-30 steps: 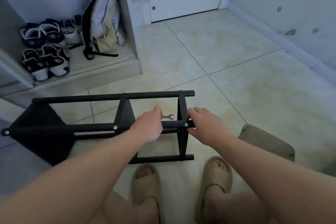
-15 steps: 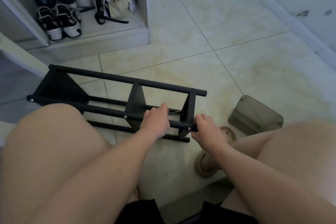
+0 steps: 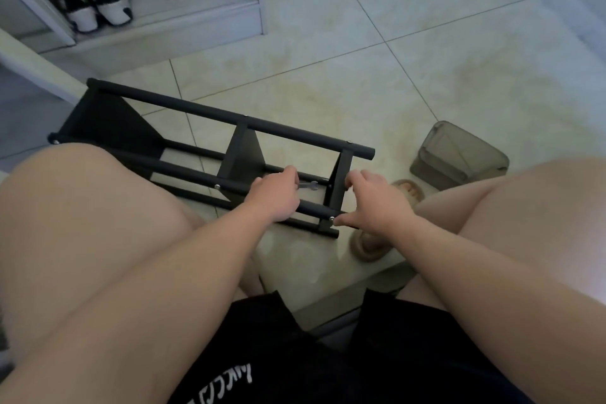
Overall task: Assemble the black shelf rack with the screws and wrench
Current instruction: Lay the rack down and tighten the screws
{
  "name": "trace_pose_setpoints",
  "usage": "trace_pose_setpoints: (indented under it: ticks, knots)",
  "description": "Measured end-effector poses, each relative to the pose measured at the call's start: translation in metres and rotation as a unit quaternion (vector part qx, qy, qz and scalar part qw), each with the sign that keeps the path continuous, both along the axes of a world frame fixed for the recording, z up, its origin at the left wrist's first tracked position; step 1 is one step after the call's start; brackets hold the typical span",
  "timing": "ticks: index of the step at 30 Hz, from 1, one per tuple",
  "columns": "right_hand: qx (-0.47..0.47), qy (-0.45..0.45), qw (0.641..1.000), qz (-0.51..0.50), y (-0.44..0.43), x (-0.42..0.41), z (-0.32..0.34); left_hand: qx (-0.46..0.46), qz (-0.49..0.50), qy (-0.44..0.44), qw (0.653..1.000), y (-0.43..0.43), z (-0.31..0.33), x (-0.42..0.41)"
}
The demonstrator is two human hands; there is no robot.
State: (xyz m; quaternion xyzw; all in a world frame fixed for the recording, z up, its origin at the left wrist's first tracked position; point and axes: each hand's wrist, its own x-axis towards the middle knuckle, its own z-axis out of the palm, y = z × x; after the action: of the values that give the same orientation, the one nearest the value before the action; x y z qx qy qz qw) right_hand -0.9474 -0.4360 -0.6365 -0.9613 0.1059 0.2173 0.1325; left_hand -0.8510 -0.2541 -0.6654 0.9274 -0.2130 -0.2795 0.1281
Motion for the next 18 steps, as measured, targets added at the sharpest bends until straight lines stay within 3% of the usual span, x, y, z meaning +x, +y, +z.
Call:
trace_pose_setpoints:
  ticks: [3, 10, 18]
  knots:
    - [-0.056, -0.002, 0.998, 0.022, 0.001, -0.005, 0.001, 0.013, -0.011, 0.022, 1.0, 0.002, 0.001, -0.007]
    - [-0.085, 0.041, 0.992, 0.087, 0.0, -0.007, -0.009, 0.024, -0.031, 0.087, 0.995, 0.005, 0.005, -0.016]
    - [-0.061, 0.069, 0.989, 0.112, 0.003, -0.007, -0.013, 0.038, -0.018, 0.114, 0.993, 0.001, 0.01, -0.012]
